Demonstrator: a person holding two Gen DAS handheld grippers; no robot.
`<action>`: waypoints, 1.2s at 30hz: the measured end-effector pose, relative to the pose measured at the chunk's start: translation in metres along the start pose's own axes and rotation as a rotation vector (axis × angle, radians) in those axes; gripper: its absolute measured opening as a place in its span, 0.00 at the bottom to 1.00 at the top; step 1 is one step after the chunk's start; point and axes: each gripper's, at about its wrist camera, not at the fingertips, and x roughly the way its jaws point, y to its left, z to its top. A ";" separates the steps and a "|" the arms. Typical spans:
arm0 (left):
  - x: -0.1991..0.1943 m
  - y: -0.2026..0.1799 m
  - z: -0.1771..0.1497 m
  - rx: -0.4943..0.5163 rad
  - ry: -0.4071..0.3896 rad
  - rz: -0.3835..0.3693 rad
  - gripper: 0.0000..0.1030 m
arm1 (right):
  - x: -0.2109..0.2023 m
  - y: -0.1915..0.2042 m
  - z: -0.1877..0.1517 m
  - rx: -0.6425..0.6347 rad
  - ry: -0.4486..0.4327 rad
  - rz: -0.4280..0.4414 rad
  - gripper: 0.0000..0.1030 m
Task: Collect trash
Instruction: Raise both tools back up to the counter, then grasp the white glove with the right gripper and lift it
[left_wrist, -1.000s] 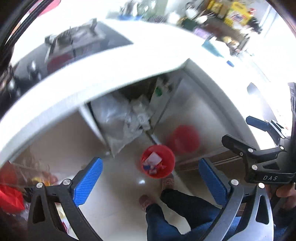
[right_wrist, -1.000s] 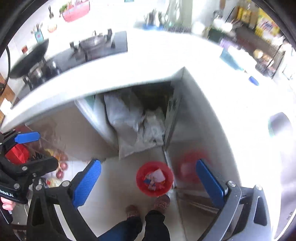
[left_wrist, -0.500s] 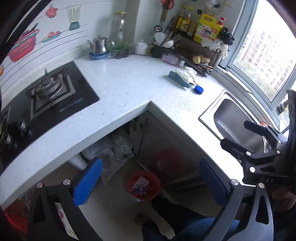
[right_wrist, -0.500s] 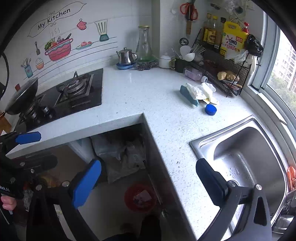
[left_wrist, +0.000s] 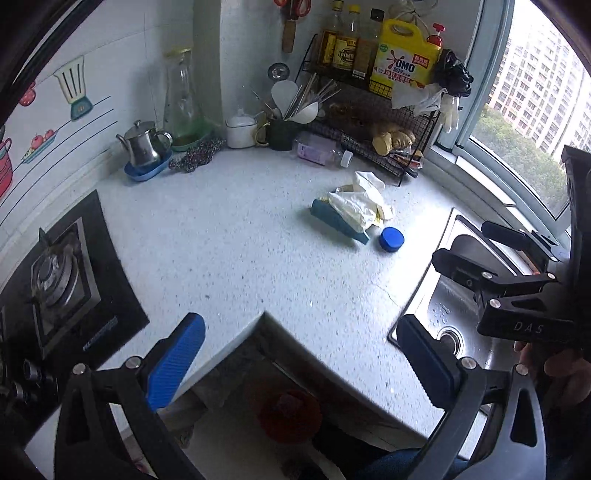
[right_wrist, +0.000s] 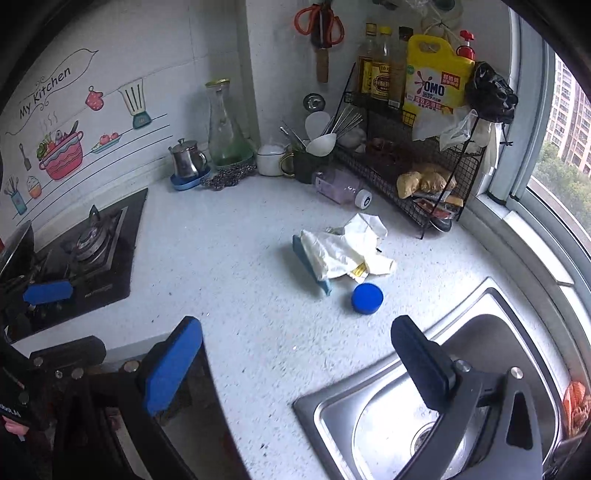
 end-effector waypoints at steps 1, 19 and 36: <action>0.006 -0.001 0.008 -0.003 0.002 0.002 1.00 | 0.009 -0.007 0.008 -0.004 0.005 0.003 0.99; 0.145 -0.013 0.097 -0.015 0.148 0.034 1.00 | 0.160 -0.080 0.067 -0.024 0.196 0.109 0.99; 0.169 -0.012 0.105 -0.017 0.196 0.030 1.00 | 0.190 -0.080 0.060 -0.044 0.299 0.175 0.08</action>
